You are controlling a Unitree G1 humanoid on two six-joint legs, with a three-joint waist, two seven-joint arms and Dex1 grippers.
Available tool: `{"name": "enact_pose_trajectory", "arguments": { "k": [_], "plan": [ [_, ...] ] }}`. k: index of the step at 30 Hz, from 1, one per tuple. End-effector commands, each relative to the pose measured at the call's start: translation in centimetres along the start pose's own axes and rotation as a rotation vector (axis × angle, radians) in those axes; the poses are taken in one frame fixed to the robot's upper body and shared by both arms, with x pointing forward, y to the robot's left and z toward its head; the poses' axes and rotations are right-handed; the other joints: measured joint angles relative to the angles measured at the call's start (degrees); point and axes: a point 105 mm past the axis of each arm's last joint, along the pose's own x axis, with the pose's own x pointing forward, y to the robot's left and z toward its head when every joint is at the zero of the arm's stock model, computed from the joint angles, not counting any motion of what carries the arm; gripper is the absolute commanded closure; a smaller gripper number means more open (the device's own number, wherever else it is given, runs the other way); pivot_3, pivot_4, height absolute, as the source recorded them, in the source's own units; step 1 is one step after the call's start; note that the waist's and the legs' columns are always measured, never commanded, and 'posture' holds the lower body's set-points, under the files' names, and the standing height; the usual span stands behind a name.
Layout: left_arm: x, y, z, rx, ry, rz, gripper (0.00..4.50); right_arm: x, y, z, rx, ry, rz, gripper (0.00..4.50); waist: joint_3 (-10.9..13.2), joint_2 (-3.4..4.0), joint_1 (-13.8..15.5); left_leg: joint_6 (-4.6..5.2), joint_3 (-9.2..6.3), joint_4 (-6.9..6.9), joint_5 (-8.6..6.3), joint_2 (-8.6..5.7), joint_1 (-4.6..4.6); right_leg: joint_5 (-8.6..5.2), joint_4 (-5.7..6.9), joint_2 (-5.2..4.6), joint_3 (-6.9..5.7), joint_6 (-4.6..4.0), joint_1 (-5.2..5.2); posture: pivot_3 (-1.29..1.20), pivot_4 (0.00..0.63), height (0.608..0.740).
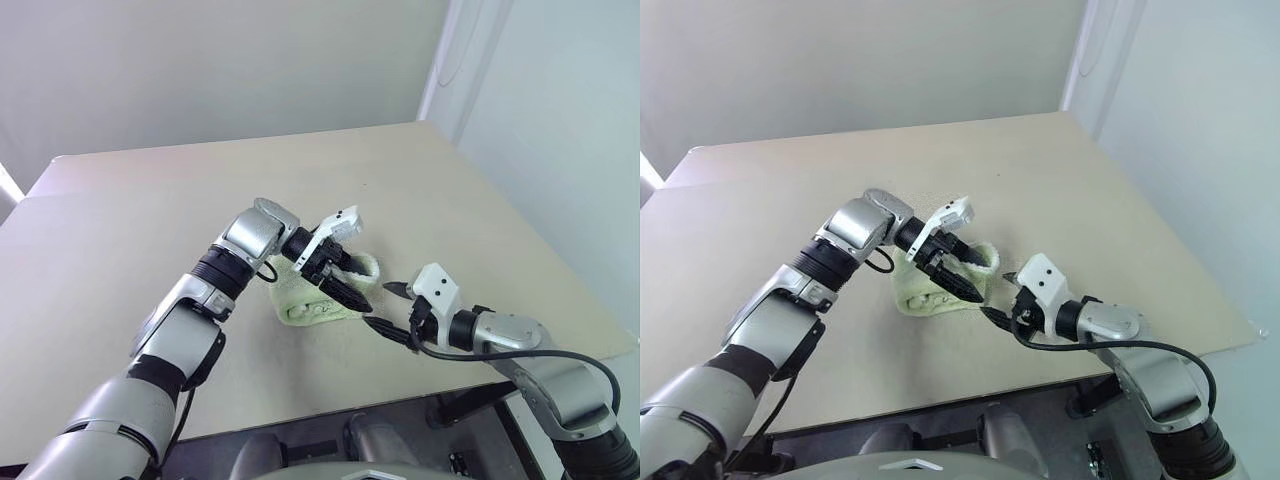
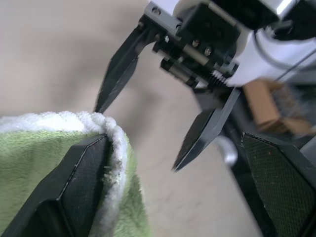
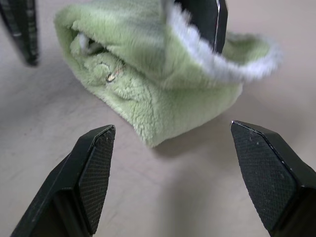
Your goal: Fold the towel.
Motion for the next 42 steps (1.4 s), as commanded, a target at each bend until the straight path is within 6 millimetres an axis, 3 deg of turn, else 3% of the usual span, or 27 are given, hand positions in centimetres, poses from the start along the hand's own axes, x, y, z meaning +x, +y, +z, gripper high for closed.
{"name": "enact_pose_trajectory", "arguments": {
  "k": [1, 12, 15, 18, 21, 25, 31, 41, 42],
  "plan": [
    [-1.5, 0.0, 1.8, 0.178, 0.065, 0.04, 0.02, -0.2, 0.6, 1.5, -0.047, -0.048, 0.016, 0.61, 0.0, -0.01, 0.0, 0.0, 0.0, 0.01, 0.0, 0.0, -0.01, 0.0, 0.0, 0.0, 0.0, 0.0, 0.0, 0.0, 0.0, 0.74],
    [-3.2, 1.6, 3.0, 0.363, 0.129, 0.151, 0.02, -0.1, 0.7, 1.5, -0.044, -0.051, 0.021, 0.61, 0.0, -0.01, 0.1, 0.0, 0.01, 0.01, 0.0, 0.0, -0.02, 0.0, -0.04, -0.01, 0.0, 0.01, 0.0, 0.0, 0.0, 0.74],
    [-5.2, 3.7, 3.3, 0.341, 0.109, 0.303, 0.02, -0.1, 0.8, 1.5, -0.04, -0.056, 0.02, 0.61, 0.0, -0.03, 0.0, 0.0, 0.01, 0.02, 0.0, -0.01, -0.04, 0.01, -0.04, -0.01, 0.0, 0.02, 0.0, 0.0, 0.0, 0.74],
    [-8.4, 4.9, 2.5, 0.276, 0.097, 0.429, 0.02, -0.1, 0.8, 1.5, -0.039, -0.057, 0.018, 0.61, 0.0, -0.02, -0.1, 0.01, 0.01, 0.01, -0.01, -0.01, -0.02, 0.01, -0.05, 0.01, 0.01, 0.03, 0.0, 0.0, 0.0, 0.74],
    [-10.8, 5.2, 1.7, 0.199, 0.068, 0.492, 0.02, 0.0, 0.8, 1.6, -0.036, -0.063, 0.016, 0.61, 0.0, -0.01, -0.1, 0.03, 0.0, -0.07, -0.02, 0.0, 0.0, 0.0, -0.05, 0.05, 0.02, 0.02, -0.01, 0.0, 0.0, 0.74],
    [-13.1, 5.0, -1.1, 0.079, 0.089, 0.526, 0.02, 0.3, 0.9, 1.7, -0.03, -0.068, 0.019, 0.61, 0.0, -0.04, 0.1, 0.03, 0.0, -0.03, -0.02, 0.0, -0.06, 0.01, -0.06, 0.03, 0.01, 0.03, -0.01, 0.0, 0.0, 0.74],
    [-12.4, 5.1, -2.8, -0.05, 0.035, 0.507, 0.02, 0.2, 0.7, 1.5, -0.033, -0.059, 0.014, 0.61, 0.0, -0.06, 0.6, 0.03, -0.01, 0.02, -0.02, -0.01, -0.11, 0.02, -0.09, 0.01, 0.01, 0.04, 0.0, 0.0, 0.0, 0.74],
    [-7.9, 5.6, -3.9, -0.129, 0.017, 0.402, 0.02, 0.1, 0.1, 1.5, -0.042, -0.043, -0.012, 0.61, 0.0, -0.06, 0.4, 0.03, -0.01, 0.02, -0.01, -0.01, -0.07, 0.09, -0.04, 0.02, 0.01, 0.15, 0.02, 0.0, 0.0, 0.74],
    [-7.7, 5.6, -3.9, -0.13, 0.018, 0.396, 0.41, 0.0, 0.0, 1.4, -0.042, -0.041, -0.018, 0.61, 0.0, -0.06, 0.4, 0.03, -0.01, 0.02, -0.02, -0.01, -0.06, 0.1, -0.03, 0.03, 0.01, 0.16, 0.02, 0.0, 0.0, 0.74]
  ]
}}
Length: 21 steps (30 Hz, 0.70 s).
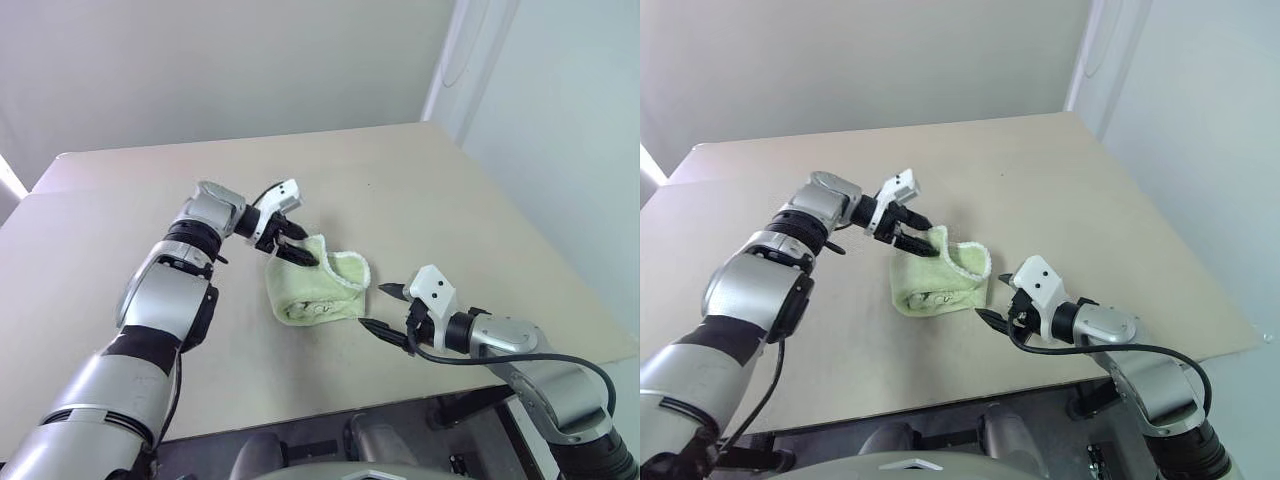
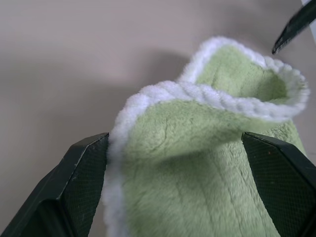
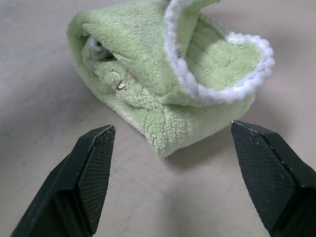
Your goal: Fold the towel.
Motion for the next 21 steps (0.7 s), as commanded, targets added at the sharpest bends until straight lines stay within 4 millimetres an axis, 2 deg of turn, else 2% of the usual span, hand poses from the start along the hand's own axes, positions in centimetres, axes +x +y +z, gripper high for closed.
{"name": "enact_pose_trajectory", "arguments": {
  "k": [1, 6, 11, 12, 15, 21],
  "plan": [
    [-0.1, -0.1, 0.6, 0.013, -0.009, -0.003, 0.65, -0.3, -0.5, 0.9, -0.037, -0.018, -0.027, 0.61, 0.0, 0.0, -0.1, 0.0, 0.0, 0.0, 0.0, 0.0, 0.01, 0.0, 0.0, 0.0, 0.0, 0.0, 0.0, 0.0, 0.0, 0.74],
    [0.2, -0.2, 1.0, -0.003, -0.036, -0.01, 2.47, -0.4, -0.6, 0.8, -0.034, -0.018, -0.046, 0.61, 0.0, 0.0, -0.2, 0.0, 0.0, 0.02, 0.0, 0.0, 0.01, 0.0, 0.01, 0.0, 0.0, 0.0, 0.02, 0.0, 0.0, 0.74],
    [-0.1, -0.5, 2.7, 0.025, -0.094, -0.039, 4.28, -0.4, -0.9, 0.7, -0.035, -0.013, -0.07, 0.61, 0.0, 0.0, -0.3, 0.0, 0.0, 0.01, 0.0, 0.0, 0.02, 0.01, 0.01, 0.0, 0.0, 0.02, 0.02, 0.0, 0.0, 0.74],
    [-0.2, -0.6, 2.9, 0.034, -0.1, -0.04, 4.47, -0.4, -0.9, 0.7, -0.035, -0.014, -0.07, 0.61, 0.0, 0.0, -0.3, 0.0, 0.0, 0.02, 0.0, 0.0, 0.01, 0.01, 0.01, 0.0, 0.0, 0.01, 0.02, 0.0, 0.0, 0.74],
    [0.0, -1.2, 4.1, 0.084, -0.135, -0.083, 4.47, -0.4, -0.8, 0.8, -0.034, -0.018, -0.073, 0.61, 0.0, 0.0, -0.3, 0.0, 0.0, 0.02, 0.0, 0.0, 0.01, 0.0, 0.01, 0.0, 0.0, 0.01, 0.02, 0.0, 0.0, 0.74],
    [1.9, -2.1, 4.3, 0.131, -0.151, -0.133, 4.47, -0.3, -0.8, 0.7, -0.033, -0.015, -0.075, 0.61, 0.0, 0.0, -0.2, 0.0, 0.0, 0.02, 0.0, 0.0, 0.01, 0.01, 0.01, 0.0, 0.01, 0.03, 0.03, 0.0, 0.0, 0.74]
  ]
}}
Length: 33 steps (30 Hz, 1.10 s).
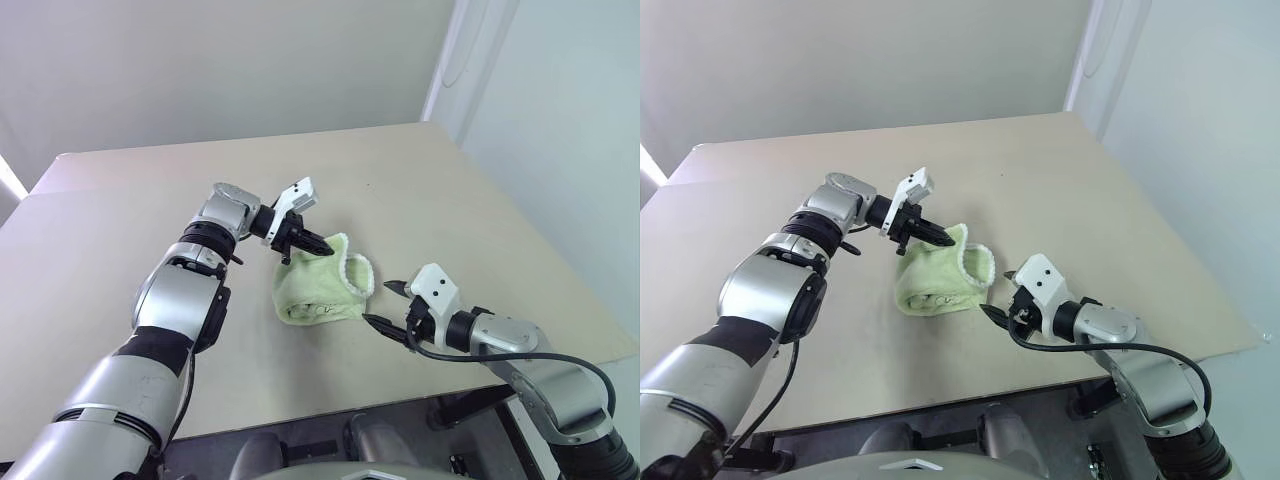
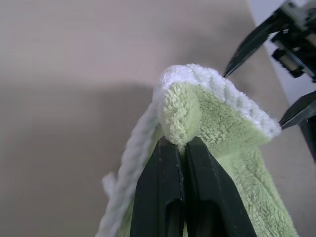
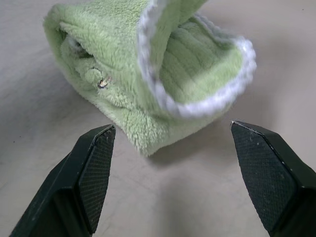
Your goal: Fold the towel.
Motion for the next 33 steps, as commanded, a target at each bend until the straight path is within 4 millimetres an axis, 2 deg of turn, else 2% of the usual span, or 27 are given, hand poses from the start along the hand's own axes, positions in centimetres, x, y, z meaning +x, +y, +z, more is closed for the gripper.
{"name": "enact_pose_trajectory", "arguments": {
  "k": [1, 4, 9, 10, 12, 16, 21, 26, 33],
  "plan": [
    [0.7, -0.1, 1.5, 0.085, -0.037, 0.006, 4.47, -0.1, -0.2, 0.9, -0.029, -0.029, -0.015, 0.61, 0.0, 0.0, 0.0, 0.0, 0.0, 0.0, 0.0, 0.0, 0.0, 0.0, 0.0, 0.0, 0.0, 0.0, 0.0, 0.0, 0.0, 0.74],
    [1.6, 0.1, 0.3, 0.105, 0.007, 0.026, 4.47, -0.1, -0.2, 1.0, -0.03, -0.029, -0.016, 0.61, 0.0, 0.01, -0.2, 0.0, 0.0, 0.0, 0.0, 0.0, 0.02, 0.0, 0.0, 0.0, 0.01, 0.0, 0.03, 0.0, 0.0, 0.74],
    [2.9, -0.1, -0.5, 0.103, 0.018, 0.01, 4.47, -0.2, -0.3, 0.9, -0.03, -0.024, -0.019, 0.61, 0.0, 0.01, -0.1, 0.0, 0.0, 0.01, 0.0, 0.0, 0.05, 0.0, 0.04, 0.01, 0.01, 0.0, 0.08, 0.0, 0.0, 0.74],
    [3.2, -0.2, -0.7, 0.106, 0.027, 0.009, 4.02, -0.2, -0.2, 0.9, -0.03, -0.024, -0.019, 0.61, 0.0, 0.01, 0.0, 0.0, 0.0, 0.03, 0.0, 0.0, 0.04, 0.0, 0.04, 0.01, 0.01, 0.0, 0.08, 0.0, 0.0, 0.74],
    [3.5, -0.3, -0.9, 0.113, 0.025, -0.002, 3.47, -0.3, -0.3, 0.9, -0.029, -0.025, -0.018, 0.61, 0.0, 0.01, 0.0, 0.0, 0.0, 0.04, 0.0, -0.01, 0.05, 0.0, 0.02, 0.0, 0.01, 0.0, 0.1, 0.0, 0.0, 0.74],
    [3.6, -0.5, 0.4, 0.088, -0.062, -0.017, 1.97, -0.5, -0.4, 0.9, -0.029, -0.022, -0.02, 0.61, 0.0, 0.01, -0.1, 0.0, 0.0, 0.04, 0.0, -0.01, 0.05, 0.01, 0.01, 0.0, 0.01, 0.02, 0.12, 0.0, 0.0, 0.74],
    [3.2, 0.0, 1.7, 0.145, -0.101, 0.043, 0.15, -0.4, -0.2, 0.8, -0.03, -0.021, -0.008, 0.61, 0.0, 0.01, -0.1, 0.0, 0.0, 0.04, 0.0, -0.01, 0.05, -0.01, 0.02, 0.0, 0.01, -0.02, 0.16, 0.0, 0.0, 0.74],
    [1.9, 0.7, 2.6, 0.211, -0.11, 0.106, 0.04, -0.8, -0.6, 1.4, -0.033, -0.041, -0.024, 0.61, 0.0, 0.01, -0.1, 0.0, 0.0, 0.04, 0.0, -0.01, 0.06, 0.0, 0.02, 0.0, 0.01, 0.0, 0.17, 0.0, 0.0, 0.74],
    [-1.7, 0.8, 4.1, 0.243, -0.185, 0.128, 0.04, -2.5, -1.5, 5.5, 0.058, -0.24, -0.026, 0.61, 0.0, 0.02, -0.2, 0.0, -0.01, 0.03, 0.0, -0.01, 0.06, 0.01, 0.03, 0.01, 0.01, 0.02, 0.17, 0.0, 0.0, 0.74]
  ]
}}
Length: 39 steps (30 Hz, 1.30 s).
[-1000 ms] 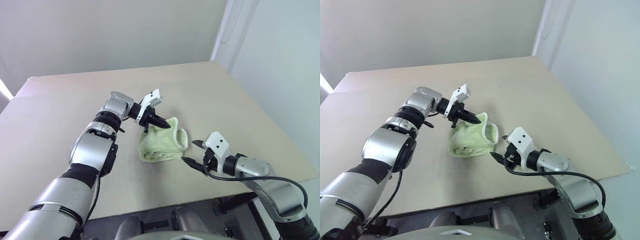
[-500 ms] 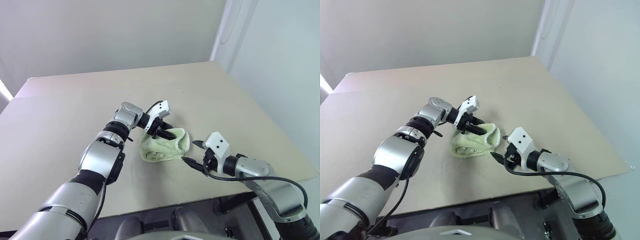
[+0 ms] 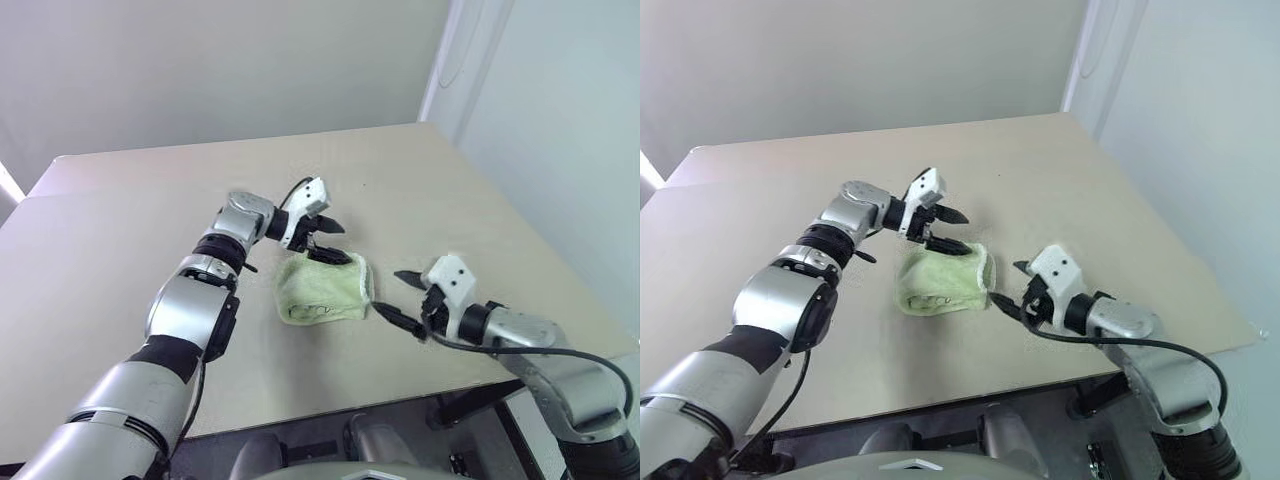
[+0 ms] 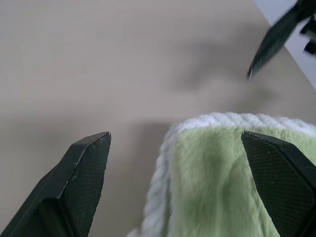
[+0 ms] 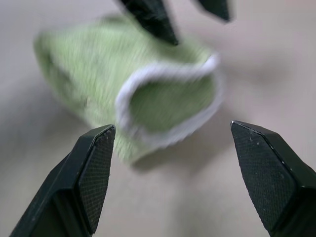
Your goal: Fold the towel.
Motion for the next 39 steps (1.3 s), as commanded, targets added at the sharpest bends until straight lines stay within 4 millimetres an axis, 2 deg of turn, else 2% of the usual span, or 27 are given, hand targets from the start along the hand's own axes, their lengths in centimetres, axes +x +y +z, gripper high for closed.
{"name": "enact_pose_trajectory", "arguments": {
  "k": [1, 4, 6, 11, 16, 19, 21, 24, 29, 33, 34, 37, 39],
  "plan": [
    [-1.9, 0.6, 3.4, 0.087, -0.08, 0.021, 0.04, -0.5, 0.2, 3.7, 0.02, -0.151, 0.025, 0.61, 0.0, 0.01, 0.0, 0.0, 0.0, 0.0, 0.0, 0.0, 0.01, 0.0, 0.0, 0.0, 0.0, 0.0, 0.0, 0.0, 0.0, 0.74],
    [-4.0, 0.9, 3.7, 0.101, -0.087, 0.049, 0.04, -0.3, 0.3, 5.7, 0.062, -0.229, 0.056, 0.61, 0.0, 0.01, -0.1, 0.0, -0.01, 0.0, 0.0, 0.0, 0.01, 0.0, 0.0, 0.0, 0.0, 0.0, 0.05, 0.0, 0.0, 0.74],
    [-5.4, 0.7, 2.7, 0.132, -0.044, 0.05, 0.04, 0.6, 0.6, 6.9, 0.084, -0.263, 0.093, 0.61, 0.0, 0.03, -0.3, 0.0, 0.0, -0.02, 0.0, 0.01, 0.02, 0.0, 0.02, 0.0, 0.0, -0.01, 0.05, 0.0, 0.0, 0.74],
    [-6.6, -0.3, -0.8, 0.102, -0.025, 0.073, 0.04, 4.1, 1.1, 6.8, 0.103, -0.23, 0.142, 0.61, -0.1, 0.25, -0.1, 0.01, -0.02, -0.11, 0.0, 0.05, 0.07, 0.0, 0.1, 0.02, 0.0, -0.02, 0.14, 0.0, 0.0, 0.74],
    [-5.6, -1.9, -1.6, 0.045, -0.09, 0.076, 0.04, 7.0, 1.6, 4.8, 0.092, -0.157, 0.165, 0.61, -0.1, 0.19, 0.2, 0.0, -0.11, 0.12, 0.01, 0.02, -0.09, 0.06, 0.12, -0.04, -0.07, 0.03, -0.14, 0.0, 0.0, 0.74],
    [-4.5, -3.0, -2.3, 0.034, -0.082, 0.067, 0.04, 7.9, 1.5, 3.8, 0.103, -0.125, 0.164, 0.61, -0.1, 0.19, 0.3, -0.01, -0.06, 0.12, 0.01, -0.02, -0.08, 0.07, 0.08, -0.1, -0.03, 0.05, -0.13, 0.0, 0.0, 0.74],
    [-3.9, -3.8, -3.4, 0.032, -0.05, 0.049, 0.04, 8.3, 1.6, 2.0, 0.091, -0.062, 0.17, 0.61, -0.1, 0.24, 0.1, 0.0, -0.06, 0.09, 0.01, -0.02, -0.04, 0.07, 0.08, -0.1, -0.03, 0.05, -0.12, 0.0, 0.0, 0.74],
    [-3.5, -4.7, -5.7, 0.018, 0.03, 0.029, 0.04, 8.8, 2.7, -2.0, 0.042, 0.082, 0.192, 0.61, -0.2, 0.27, -0.2, 0.0, -0.06, 0.03, 0.01, 0.0, 0.06, 0.07, 0.12, -0.04, -0.03, 0.06, -0.08, 0.0, 0.0, 0.74],
    [-3.3, -5.8, -8.2, 0.03, 0.133, -0.014, 0.04, 9.3, 2.9, -5.3, -0.01, 0.201, 0.16, 0.61, -0.2, 0.24, -0.1, -0.01, -0.06, 0.07, 0.02, 0.02, 0.09, 0.01, 0.45, 0.04, 0.0, -0.04, -0.16, 0.0, 0.0, 0.74],
    [-2.4, -5.3, -8.4, 0.042, 0.127, 0.004, 0.04, 9.7, 2.7, -5.0, -0.028, 0.191, 0.133, 0.61, -0.2, 0.22, -0.2, -0.02, -0.06, 0.08, 0.02, 0.02, 0.52, -0.11, 0.45, 0.04, 0.0, -0.2, 0.41, 0.0, 0.0, 0.74],
    [-2.2, -5.2, -8.1, 0.041, 0.105, -0.001, 0.04, 9.7, 2.5, -4.9, -0.032, 0.19, 0.124, 0.61, -0.2, 0.22, -0.2, -0.03, -0.05, 0.08, 0.02, 0.02, 1.05, -0.12, 0.41, 0.04, 0.0, -0.2, 0.63, 0.0, 0.0, 0.74],
    [-2.1, -5.6, -6.5, -0.016, 0.018, -0.047, 0.04, 9.5, 2.2, -4.7, -0.044, 0.19, 0.12, 0.61, -0.2, 0.22, -0.2, -0.03, -0.06, 0.08, 0.02, 0.01, 1.08, -0.12, 0.34, 0.04, 0.0, -0.19, 0.69, 0.0, 0.0, 0.74],
    [-2.5, -5.6, -6.8, 0.015, 0.044, -0.04, 0.04, 9.2, 2.3, -4.1, -0.053, 0.169, 0.13, 0.61, -0.2, 0.22, -0.3, -0.03, -0.06, 0.07, 0.02, 0.02, 1.07, -0.12, 0.33, 0.04, 0.0, -0.19, 0.69, 0.0, 0.0, 0.74]
  ]
}}
